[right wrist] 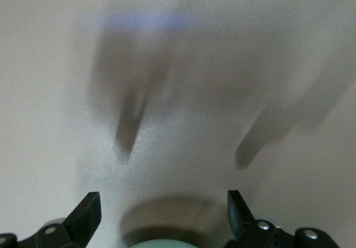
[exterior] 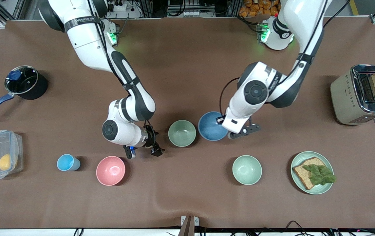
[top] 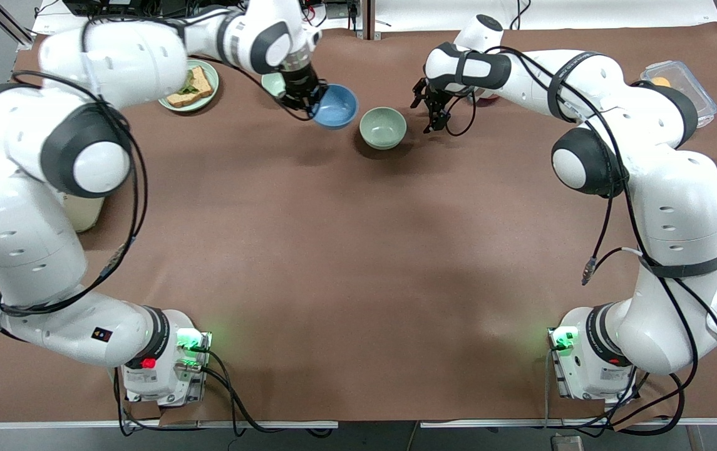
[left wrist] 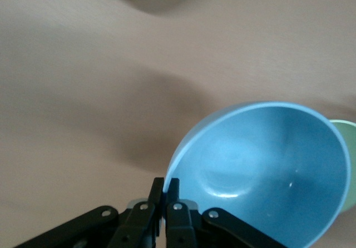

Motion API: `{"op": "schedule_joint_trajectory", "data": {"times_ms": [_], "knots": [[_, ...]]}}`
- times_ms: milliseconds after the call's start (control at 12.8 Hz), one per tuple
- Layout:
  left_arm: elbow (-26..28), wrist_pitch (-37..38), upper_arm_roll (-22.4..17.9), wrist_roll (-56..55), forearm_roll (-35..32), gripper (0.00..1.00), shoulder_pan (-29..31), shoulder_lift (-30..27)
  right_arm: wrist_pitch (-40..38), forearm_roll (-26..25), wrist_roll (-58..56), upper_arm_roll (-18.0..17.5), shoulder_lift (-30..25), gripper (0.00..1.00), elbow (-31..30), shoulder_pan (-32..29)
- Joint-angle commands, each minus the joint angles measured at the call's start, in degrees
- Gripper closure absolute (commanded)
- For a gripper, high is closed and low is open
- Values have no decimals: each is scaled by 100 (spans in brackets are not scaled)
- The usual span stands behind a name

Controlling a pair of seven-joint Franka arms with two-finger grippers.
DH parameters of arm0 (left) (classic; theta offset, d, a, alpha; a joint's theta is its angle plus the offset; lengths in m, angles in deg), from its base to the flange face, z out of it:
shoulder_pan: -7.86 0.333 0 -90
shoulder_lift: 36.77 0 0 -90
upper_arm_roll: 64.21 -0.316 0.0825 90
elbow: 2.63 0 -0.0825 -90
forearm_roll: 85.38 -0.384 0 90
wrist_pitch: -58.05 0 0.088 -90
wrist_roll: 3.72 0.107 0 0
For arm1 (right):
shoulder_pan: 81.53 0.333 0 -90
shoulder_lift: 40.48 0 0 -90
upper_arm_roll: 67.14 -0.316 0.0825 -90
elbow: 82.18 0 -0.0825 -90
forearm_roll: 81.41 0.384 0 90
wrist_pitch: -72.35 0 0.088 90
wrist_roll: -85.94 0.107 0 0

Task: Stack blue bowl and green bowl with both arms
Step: 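Lower the blue bowl into the green bowl with the left gripper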

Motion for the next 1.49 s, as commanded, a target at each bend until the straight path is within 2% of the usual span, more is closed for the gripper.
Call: {"op": "schedule_joint_trajectory", "data": {"times_ms": [0,549,1333,1412], "knots": [[-970,-9,-37,-560,122,100,-344,729,14,89,65,-2,93,0,153,-88],[-1051,-1106,-28,-799,228,100,-652,1125,119,54,161,-2,93,0,153,-53],[-1051,-1670,-46,-790,219,100,-837,1609,303,89,276,-2,146,0,153,8],[-1043,-1670,-46,-790,219,97,-829,1609,312,98,276,-2,146,0,153,17]]}}
